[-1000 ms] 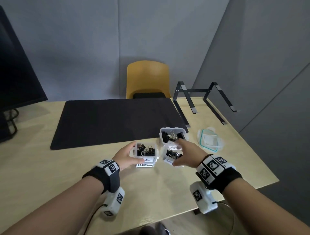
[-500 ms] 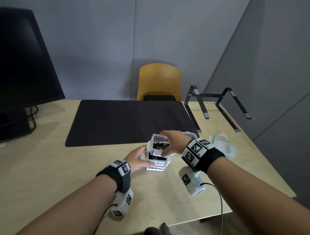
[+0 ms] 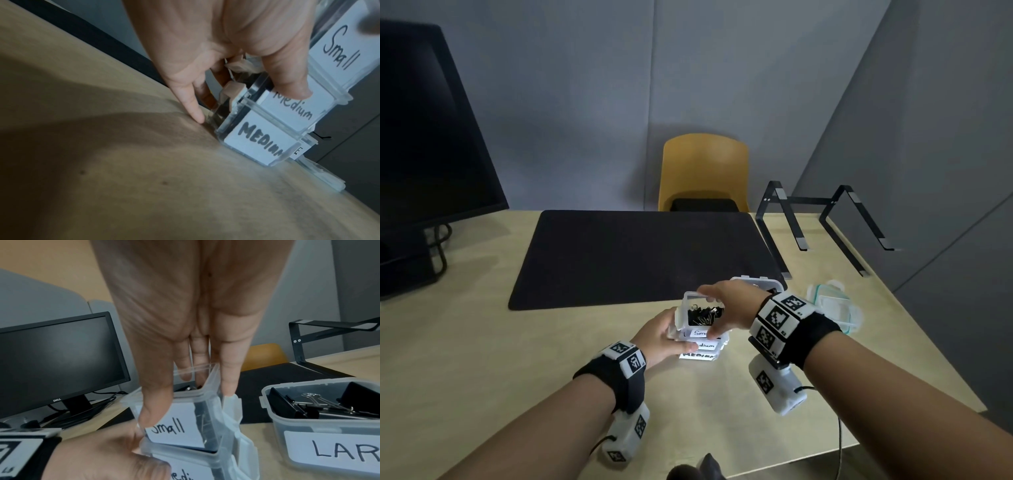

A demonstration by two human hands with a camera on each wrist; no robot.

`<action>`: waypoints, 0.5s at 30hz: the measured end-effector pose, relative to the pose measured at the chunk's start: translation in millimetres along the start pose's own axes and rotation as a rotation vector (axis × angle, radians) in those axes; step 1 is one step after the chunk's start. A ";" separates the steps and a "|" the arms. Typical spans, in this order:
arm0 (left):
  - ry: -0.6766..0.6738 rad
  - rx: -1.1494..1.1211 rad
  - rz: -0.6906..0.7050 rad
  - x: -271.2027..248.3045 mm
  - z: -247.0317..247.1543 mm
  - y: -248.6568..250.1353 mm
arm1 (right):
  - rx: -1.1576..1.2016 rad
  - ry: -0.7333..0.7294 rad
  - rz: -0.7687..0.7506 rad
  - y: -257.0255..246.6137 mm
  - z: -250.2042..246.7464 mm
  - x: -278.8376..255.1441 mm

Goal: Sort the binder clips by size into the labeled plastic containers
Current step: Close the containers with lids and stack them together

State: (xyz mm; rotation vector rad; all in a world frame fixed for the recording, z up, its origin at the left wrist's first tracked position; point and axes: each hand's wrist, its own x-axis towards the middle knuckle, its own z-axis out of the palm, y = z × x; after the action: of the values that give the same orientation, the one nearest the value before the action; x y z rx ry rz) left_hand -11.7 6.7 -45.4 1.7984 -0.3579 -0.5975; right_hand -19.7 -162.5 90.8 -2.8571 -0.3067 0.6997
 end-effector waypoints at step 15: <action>0.014 0.080 -0.013 -1.2 -1.1 8.5 | -0.008 -0.062 0.022 -4.1 -6.1 -0.4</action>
State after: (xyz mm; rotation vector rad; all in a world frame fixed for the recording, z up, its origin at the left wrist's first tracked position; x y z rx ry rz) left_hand -11.6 5.5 -36.9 1.8822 -0.3659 -0.5865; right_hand -17.8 -159.4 97.2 -2.8547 -0.2885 0.7942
